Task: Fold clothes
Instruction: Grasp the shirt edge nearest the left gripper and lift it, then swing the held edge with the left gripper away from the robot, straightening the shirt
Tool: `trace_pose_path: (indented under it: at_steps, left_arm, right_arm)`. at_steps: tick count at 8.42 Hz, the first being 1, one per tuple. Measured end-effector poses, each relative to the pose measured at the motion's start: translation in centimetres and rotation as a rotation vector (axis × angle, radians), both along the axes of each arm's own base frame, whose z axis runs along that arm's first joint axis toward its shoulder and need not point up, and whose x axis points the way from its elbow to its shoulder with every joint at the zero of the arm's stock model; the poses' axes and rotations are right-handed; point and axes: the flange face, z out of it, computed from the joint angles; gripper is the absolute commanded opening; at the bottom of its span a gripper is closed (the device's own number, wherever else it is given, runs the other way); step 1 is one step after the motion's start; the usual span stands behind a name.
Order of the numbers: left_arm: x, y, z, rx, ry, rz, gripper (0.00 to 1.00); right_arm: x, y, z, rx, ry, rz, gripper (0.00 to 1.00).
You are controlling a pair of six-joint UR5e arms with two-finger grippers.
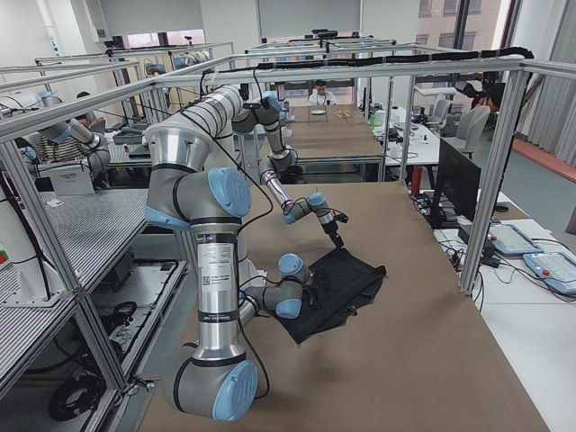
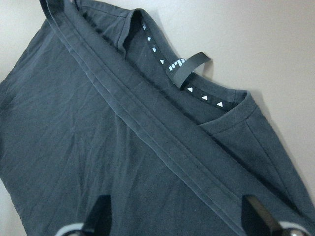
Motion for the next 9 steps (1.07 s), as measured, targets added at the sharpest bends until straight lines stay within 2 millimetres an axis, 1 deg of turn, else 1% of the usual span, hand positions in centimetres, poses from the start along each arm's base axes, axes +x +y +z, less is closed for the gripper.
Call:
trace_pose_path:
  at_steps: [3, 5, 6, 7, 8, 9]
  left_arm:
    - [0.2, 0.2, -0.3, -0.002, 0.003, 0.012, 0.0]
    - [0.5, -0.1, -1.3, -0.004, 0.014, 0.024, 0.0]
    - [0.6, -0.9, -2.1, -0.011, 0.006, 0.015, 0.0]
    - [0.7, -2.3, -3.6, -0.026, -0.014, -0.002, 0.0]
    - [0.8, -3.9, -4.8, -0.042, -0.038, -0.023, 0.0]
    - [0.9, -5.9, -5.4, -0.056, -0.059, -0.048, 0.0]
  right_arm:
    - [-0.2, -0.1, 0.1, 0.001, 0.002, 0.004, 0.93]
    - [-0.3, -0.2, 0.3, 0.0, 0.006, 0.005, 0.93]
    - [-0.4, -0.2, 0.3, -0.001, 0.004, 0.005, 0.93]
    - [-0.4, -0.2, 0.3, -0.002, 0.003, 0.005, 0.93]
    - [-0.4, -0.2, 0.3, -0.004, 0.002, 0.005, 0.93]
    - [-0.4, -0.2, 0.3, -0.008, 0.002, 0.006, 0.93]
